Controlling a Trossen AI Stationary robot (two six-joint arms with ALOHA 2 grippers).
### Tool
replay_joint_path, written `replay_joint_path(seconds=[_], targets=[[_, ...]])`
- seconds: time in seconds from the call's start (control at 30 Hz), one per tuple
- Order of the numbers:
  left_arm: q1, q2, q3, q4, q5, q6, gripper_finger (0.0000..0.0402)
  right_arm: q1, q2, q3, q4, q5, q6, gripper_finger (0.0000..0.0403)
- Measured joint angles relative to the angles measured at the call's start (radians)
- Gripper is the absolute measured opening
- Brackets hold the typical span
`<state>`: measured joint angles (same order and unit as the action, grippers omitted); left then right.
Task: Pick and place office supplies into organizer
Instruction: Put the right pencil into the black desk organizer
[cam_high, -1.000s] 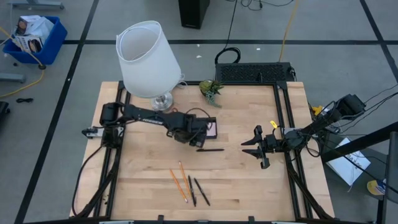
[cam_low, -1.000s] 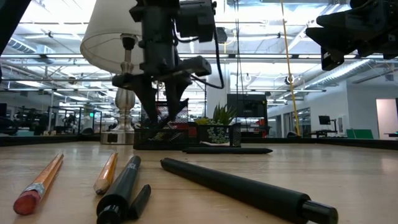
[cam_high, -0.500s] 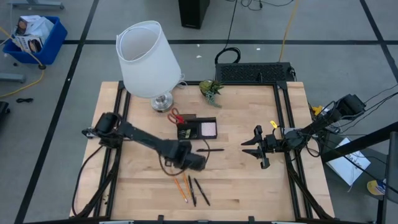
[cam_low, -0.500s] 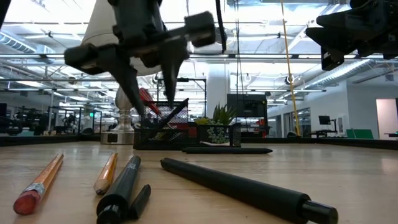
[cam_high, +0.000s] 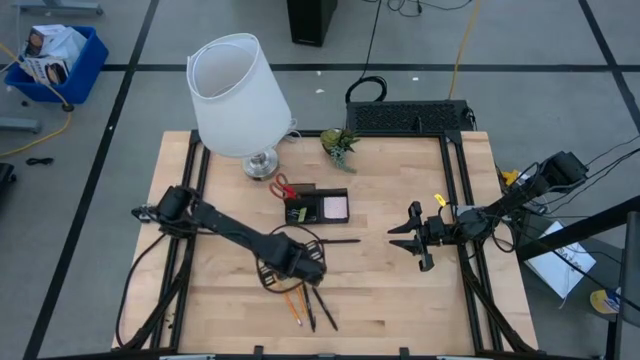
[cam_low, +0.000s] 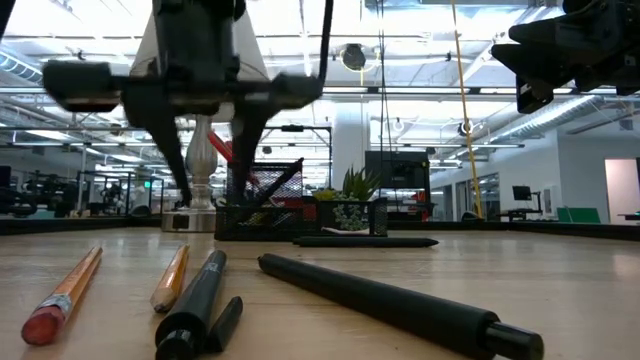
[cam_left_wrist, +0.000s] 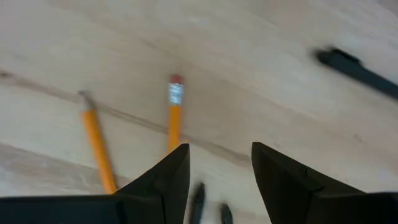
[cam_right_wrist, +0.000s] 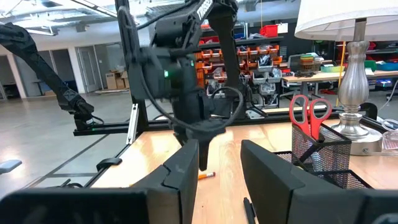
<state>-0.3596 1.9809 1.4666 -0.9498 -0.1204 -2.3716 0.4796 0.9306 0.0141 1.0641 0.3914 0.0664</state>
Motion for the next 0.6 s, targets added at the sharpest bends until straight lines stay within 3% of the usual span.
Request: replay_joint_path(seconds=[0.37, 0.6], targets=[[-0.003, 0.04, -0.001, -0.043, 0.043, -0.103, 0.0175, 0.0, 0.0, 0.0, -0.001, 0.0, 0.0, 0.0116], [0.001, 0.058, -0.001, -0.04, 0.049, 0.0, 0.0175, 0.0, 0.0, 0.0, -0.008, 0.0, 0.0, 0.0116]])
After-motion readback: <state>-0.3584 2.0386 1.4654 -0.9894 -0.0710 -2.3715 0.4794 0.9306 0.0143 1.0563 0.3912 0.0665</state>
